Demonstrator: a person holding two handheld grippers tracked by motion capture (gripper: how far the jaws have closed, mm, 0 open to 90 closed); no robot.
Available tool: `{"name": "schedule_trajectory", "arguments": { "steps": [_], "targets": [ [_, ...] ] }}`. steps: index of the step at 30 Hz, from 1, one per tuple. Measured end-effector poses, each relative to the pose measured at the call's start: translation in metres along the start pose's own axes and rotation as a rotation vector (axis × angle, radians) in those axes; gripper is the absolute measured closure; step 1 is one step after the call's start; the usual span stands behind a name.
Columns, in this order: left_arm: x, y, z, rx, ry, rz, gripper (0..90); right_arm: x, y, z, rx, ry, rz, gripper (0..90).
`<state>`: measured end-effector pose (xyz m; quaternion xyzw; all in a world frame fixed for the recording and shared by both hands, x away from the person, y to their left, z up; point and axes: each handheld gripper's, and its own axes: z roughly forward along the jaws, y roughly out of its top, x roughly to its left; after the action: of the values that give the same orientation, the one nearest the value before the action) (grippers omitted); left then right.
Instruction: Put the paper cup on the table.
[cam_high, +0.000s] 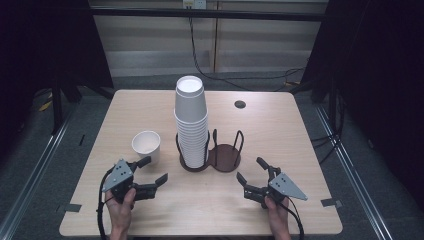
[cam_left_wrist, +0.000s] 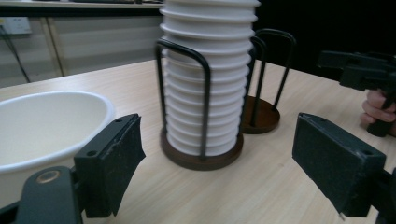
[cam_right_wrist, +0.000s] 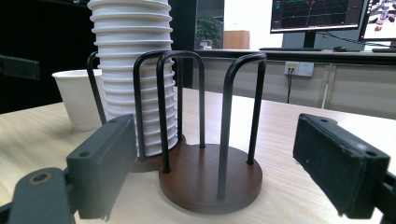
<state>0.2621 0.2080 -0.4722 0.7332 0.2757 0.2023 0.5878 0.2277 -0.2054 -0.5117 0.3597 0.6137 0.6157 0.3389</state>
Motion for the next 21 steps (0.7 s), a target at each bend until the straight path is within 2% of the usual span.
{"name": "schedule_trajectory", "arguments": {
  "steps": [1, 3, 4, 7, 9, 10, 11, 16, 18, 19, 21],
  "targets": [
    [-0.003, -0.002, 0.003, 0.003, 0.013, 0.015, 16.1, 0.000, 0.000, 0.000, 0.000, 0.000, 0.000, 13.1],
    [-0.008, -0.006, 0.009, -0.013, -0.003, -0.001, 16.0, 0.000, 0.000, 0.000, -0.001, -0.001, 0.000, 13.1],
    [-0.011, -0.007, 0.012, -0.014, -0.004, 0.002, 16.0, 0.000, 0.000, 0.000, -0.001, -0.001, 0.000, 13.1],
    [-0.020, -0.011, 0.019, -0.047, -0.008, -0.023, 15.8, 0.000, 0.000, 0.000, -0.001, -0.001, -0.001, 13.1],
    [-0.027, -0.013, 0.022, -0.034, -0.011, -0.029, 15.7, 0.000, 0.000, 0.000, -0.001, 0.001, 0.000, 13.1],
    [-0.031, -0.012, 0.021, -0.046, -0.013, -0.023, 15.7, 0.000, 0.000, 0.000, -0.001, 0.001, -0.001, 13.1],
    [-0.036, -0.012, 0.021, -0.081, -0.027, -0.031, 15.8, 0.000, 0.000, 0.000, -0.001, 0.001, -0.001, 13.0],
    [-0.047, -0.025, 0.028, -0.080, -0.015, -0.011, 15.7, 0.000, 0.000, 0.000, -0.003, -0.003, -0.003, 13.0],
    [-0.053, -0.029, 0.030, -0.110, -0.019, -0.017, 15.7, 0.000, 0.000, 0.000, -0.003, -0.003, -0.003, 13.0],
    [-0.054, -0.030, 0.028, -0.121, -0.008, 0.010, 15.6, 0.000, 0.000, 0.000, -0.002, -0.003, -0.002, 12.9],
    [-0.056, -0.031, 0.026, -0.140, 0.006, 0.020, 15.4, 0.000, 0.000, 0.000, -0.001, -0.003, 0.000, 13.0]
  ]
}}
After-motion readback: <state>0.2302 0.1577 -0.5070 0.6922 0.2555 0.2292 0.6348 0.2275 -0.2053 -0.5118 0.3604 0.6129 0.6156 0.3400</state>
